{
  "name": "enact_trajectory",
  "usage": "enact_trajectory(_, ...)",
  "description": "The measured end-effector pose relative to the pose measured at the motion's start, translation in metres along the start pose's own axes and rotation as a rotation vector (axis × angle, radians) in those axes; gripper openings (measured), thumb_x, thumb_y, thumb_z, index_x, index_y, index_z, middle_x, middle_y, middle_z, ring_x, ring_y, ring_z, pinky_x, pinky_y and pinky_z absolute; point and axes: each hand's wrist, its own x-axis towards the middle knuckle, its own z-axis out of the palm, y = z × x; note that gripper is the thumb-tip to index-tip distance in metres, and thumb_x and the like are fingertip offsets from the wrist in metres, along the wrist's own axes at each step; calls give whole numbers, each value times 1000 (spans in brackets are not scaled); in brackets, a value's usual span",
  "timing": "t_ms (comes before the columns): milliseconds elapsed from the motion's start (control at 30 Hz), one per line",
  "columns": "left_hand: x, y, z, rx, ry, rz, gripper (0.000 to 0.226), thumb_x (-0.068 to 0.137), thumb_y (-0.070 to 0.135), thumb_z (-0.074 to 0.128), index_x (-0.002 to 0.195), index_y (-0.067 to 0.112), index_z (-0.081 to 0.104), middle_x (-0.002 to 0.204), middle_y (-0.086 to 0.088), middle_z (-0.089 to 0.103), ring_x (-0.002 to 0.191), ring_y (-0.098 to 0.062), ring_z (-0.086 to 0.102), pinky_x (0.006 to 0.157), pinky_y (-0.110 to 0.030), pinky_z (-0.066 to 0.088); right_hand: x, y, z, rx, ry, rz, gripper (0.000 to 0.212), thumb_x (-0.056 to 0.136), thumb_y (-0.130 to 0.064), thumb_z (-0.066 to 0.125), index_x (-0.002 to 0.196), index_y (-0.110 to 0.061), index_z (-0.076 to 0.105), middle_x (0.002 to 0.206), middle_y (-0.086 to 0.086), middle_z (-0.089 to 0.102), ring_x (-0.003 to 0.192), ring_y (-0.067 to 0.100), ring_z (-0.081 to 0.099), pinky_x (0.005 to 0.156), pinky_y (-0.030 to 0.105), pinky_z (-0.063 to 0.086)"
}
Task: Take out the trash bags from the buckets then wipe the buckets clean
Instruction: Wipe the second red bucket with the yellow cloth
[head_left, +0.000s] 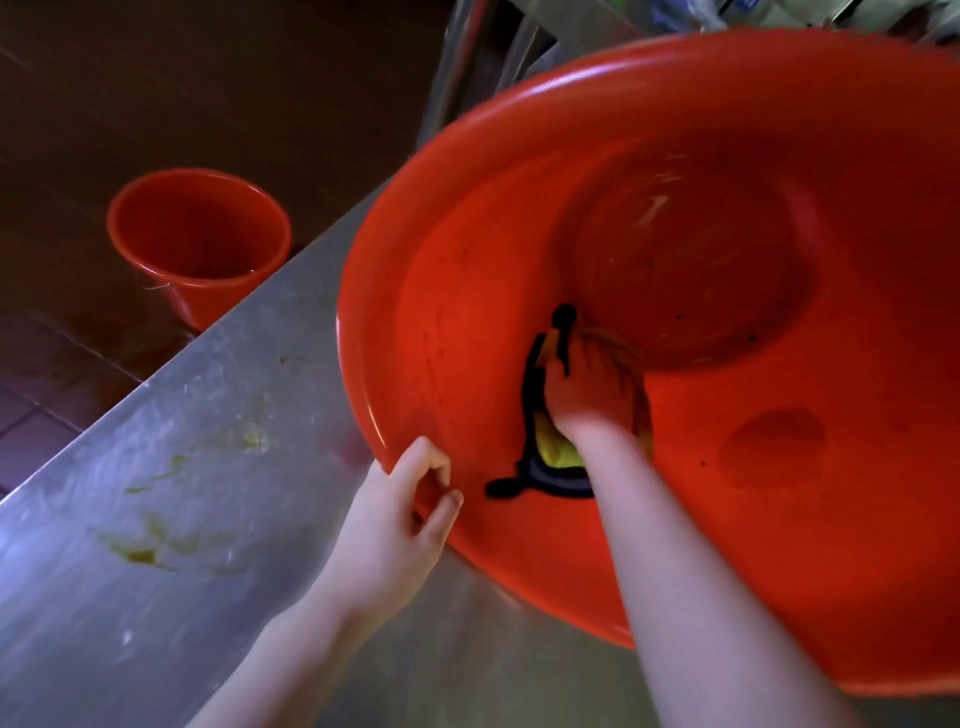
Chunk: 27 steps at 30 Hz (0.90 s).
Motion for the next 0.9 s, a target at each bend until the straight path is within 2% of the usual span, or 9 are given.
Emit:
enact_trajectory(167,-1,3,-2,-22,14,-24,27,87,8,64,87,29,46,82,7,52,76,-16,53,68,-37,50,-108,-21,26,26,84,-262,62,97,-48,20,154,-23,15,161,-1,15,148,16,13,120,39,11)
enact_trajectory(267,-1,4,-4,-68,-21,-65,33,83,0,62,86,30,48,84,9,51,76,-18,53,68,-45,52,-145,-26,31,151,48,-286,61,95,-52,15,153,-32,17,161,-7,14,148,14,11,121,41,10)
enact_trajectory(367,0,5,-4,-43,-23,-55,29,85,5,63,88,29,48,85,11,51,77,-12,52,69,-38,52,-108,-18,28,55,103,-255,59,99,-42,29,154,-24,17,161,0,15,148,18,14,119,36,13)
enact_trajectory(467,-4,10,-3,-24,-22,-62,27,90,13,62,97,37,52,93,11,53,82,-6,53,74,-26,49,-45,-8,20,68,109,-62,56,101,-39,26,154,-22,17,162,1,15,148,17,14,118,36,15)
enact_trajectory(567,-13,20,-12,-18,-123,-85,55,90,13,63,120,57,48,111,12,47,91,-2,58,87,-19,51,2,-1,10,188,34,43,55,102,-40,25,154,-24,18,161,1,15,148,19,13,119,42,11)
enact_trajectory(633,-11,31,-31,227,-25,77,74,84,13,71,137,55,40,128,5,39,110,-5,56,100,-23,46,14,3,11,196,43,10,54,102,-40,24,153,-24,18,161,1,16,148,21,14,119,44,11)
enact_trajectory(733,16,59,-67,523,244,385,80,77,8,72,148,31,41,144,-19,30,134,-36,38,104,-50,43,15,7,14,145,60,-51,54,102,-39,24,152,-22,22,160,4,21,147,22,18,118,44,15)
enact_trajectory(800,40,73,-84,618,281,524,75,81,6,65,149,27,40,139,-23,32,124,-38,43,100,-44,45,11,12,13,37,102,-113,53,101,-39,26,151,-19,26,157,8,27,144,23,23,117,44,19)
enact_trajectory(900,53,75,-90,610,212,470,69,85,8,62,146,34,43,123,-16,44,75,-29,57,70,-35,53,6,28,8,-86,92,-171,57,100,-46,25,151,-22,26,157,6,27,145,23,23,118,45,16)
